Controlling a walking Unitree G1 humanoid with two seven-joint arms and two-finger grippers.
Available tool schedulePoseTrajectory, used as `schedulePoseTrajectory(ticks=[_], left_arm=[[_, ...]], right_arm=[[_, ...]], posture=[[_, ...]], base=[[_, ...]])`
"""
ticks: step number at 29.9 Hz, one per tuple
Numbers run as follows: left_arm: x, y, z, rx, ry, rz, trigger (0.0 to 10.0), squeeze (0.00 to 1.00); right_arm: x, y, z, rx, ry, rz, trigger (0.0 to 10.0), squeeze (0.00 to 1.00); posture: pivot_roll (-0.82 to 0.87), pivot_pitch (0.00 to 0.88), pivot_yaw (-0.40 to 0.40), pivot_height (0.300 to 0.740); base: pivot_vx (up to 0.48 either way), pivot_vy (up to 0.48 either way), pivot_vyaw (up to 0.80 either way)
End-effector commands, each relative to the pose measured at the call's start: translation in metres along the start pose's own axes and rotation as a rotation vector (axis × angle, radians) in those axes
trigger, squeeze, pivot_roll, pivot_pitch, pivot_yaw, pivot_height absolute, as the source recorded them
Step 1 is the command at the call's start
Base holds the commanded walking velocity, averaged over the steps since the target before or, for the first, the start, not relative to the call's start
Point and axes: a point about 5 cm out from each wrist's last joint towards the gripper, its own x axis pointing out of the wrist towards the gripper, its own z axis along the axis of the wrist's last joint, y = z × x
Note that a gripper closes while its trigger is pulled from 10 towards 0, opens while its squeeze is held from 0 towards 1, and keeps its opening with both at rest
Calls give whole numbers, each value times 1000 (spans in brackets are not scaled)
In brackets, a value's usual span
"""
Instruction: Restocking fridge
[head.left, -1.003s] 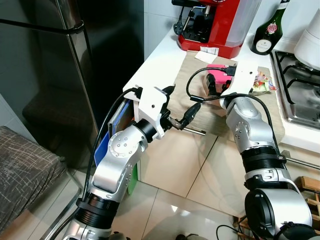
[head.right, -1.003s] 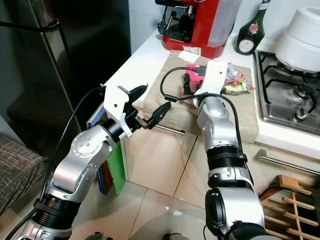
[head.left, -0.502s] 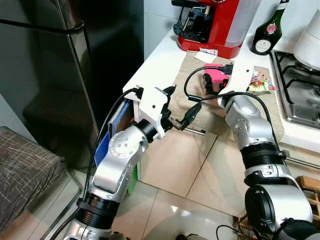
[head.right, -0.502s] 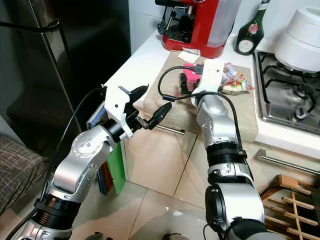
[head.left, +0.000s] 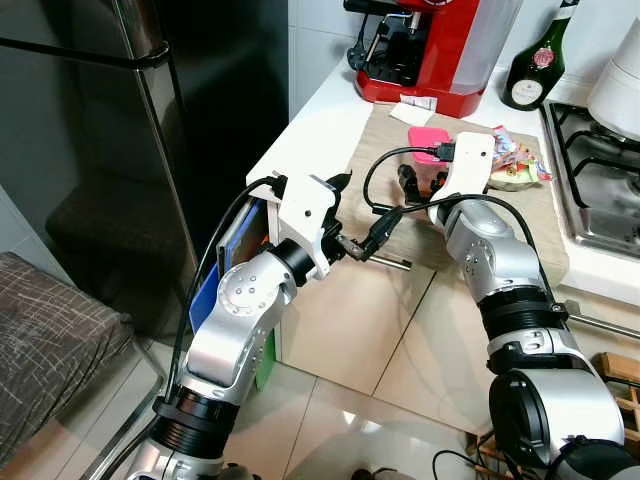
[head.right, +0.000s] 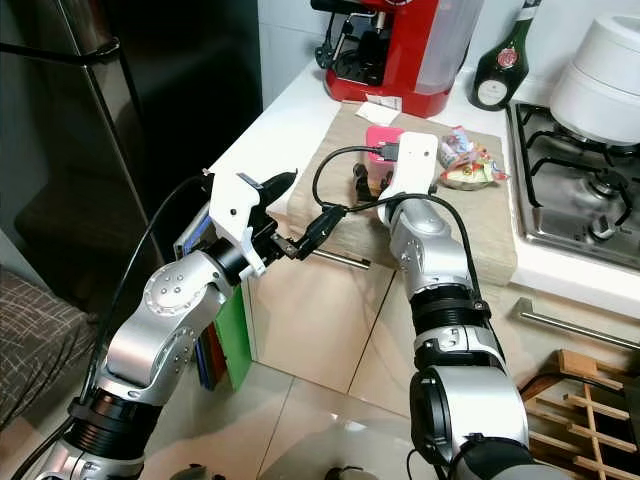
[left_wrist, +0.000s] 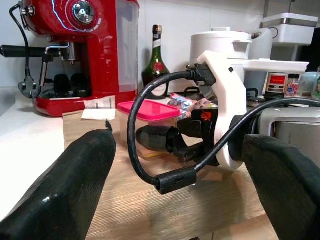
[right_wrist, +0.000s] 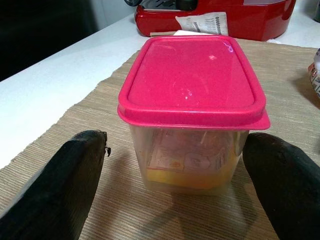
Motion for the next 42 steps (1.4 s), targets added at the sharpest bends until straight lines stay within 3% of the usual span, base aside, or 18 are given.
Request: schedulePoseTrajectory(ticks=[1, 2, 3, 4, 5, 6, 7, 19, 29, 36, 42], left_arm=[[1, -3, 4, 14, -9, -8, 10000, 0], [1, -3, 4, 14, -9, -8, 10000, 0], [1, -3, 4, 14, -9, -9, 10000, 0], [1, -3, 4, 14, -9, -10, 10000, 0], [1, -3, 4, 14, -9, -10, 10000, 0], [1, -3, 4, 14, -9, -10, 10000, 0], [1, -3, 4, 15, -9, -11, 10000, 0], [1, -4, 6, 6, -10, -46, 10000, 0], [5, -5, 5, 1, -10, -45, 10000, 0], [11, -3, -2, -19, -15, 8, 10000, 0], [17, 3, 3, -44, -30, 18, 10000, 0]], right_arm=[[2, 2, 4, 9, 6, 6, 10000, 0], [2, 2, 4, 9, 6, 6, 10000, 0], [2, 2, 4, 12, 4, 5, 7412, 0], [2, 2, 4, 13, 3, 5, 2863, 0], [2, 2, 4, 17, 0, 2, 1176, 0], [2, 2, 4, 19, -2, 1, 1176, 0], [2, 2, 4, 23, -4, 0, 0, 0], [1, 5, 0, 64, -48, -26, 0, 0], [-1, 4, 9, 22, -136, -41, 0, 0], [-23, -7, 61, -201, -524, -152, 0, 0], [-41, -8, 75, -239, -676, -181, 0, 0]], posture=[[40, 0, -22, 740], [40, 0, -22, 740], [40, 0, -21, 740], [40, 0, -21, 740], [40, 0, -20, 740], [40, 0, -20, 740], [40, 0, -18, 740], [47, 0, 15, 740], [26, 0, 8, 740], [9, 0, 3, 740], [14, 0, 20, 740]], base=[[0, 0, 0], [0, 0, 0], [0, 0, 0], [0, 0, 0], [0, 0, 0], [0, 0, 0], [0, 0, 0], [0, 0, 0], [0, 0, 0], [0, 0, 0], [0, 0, 0]])
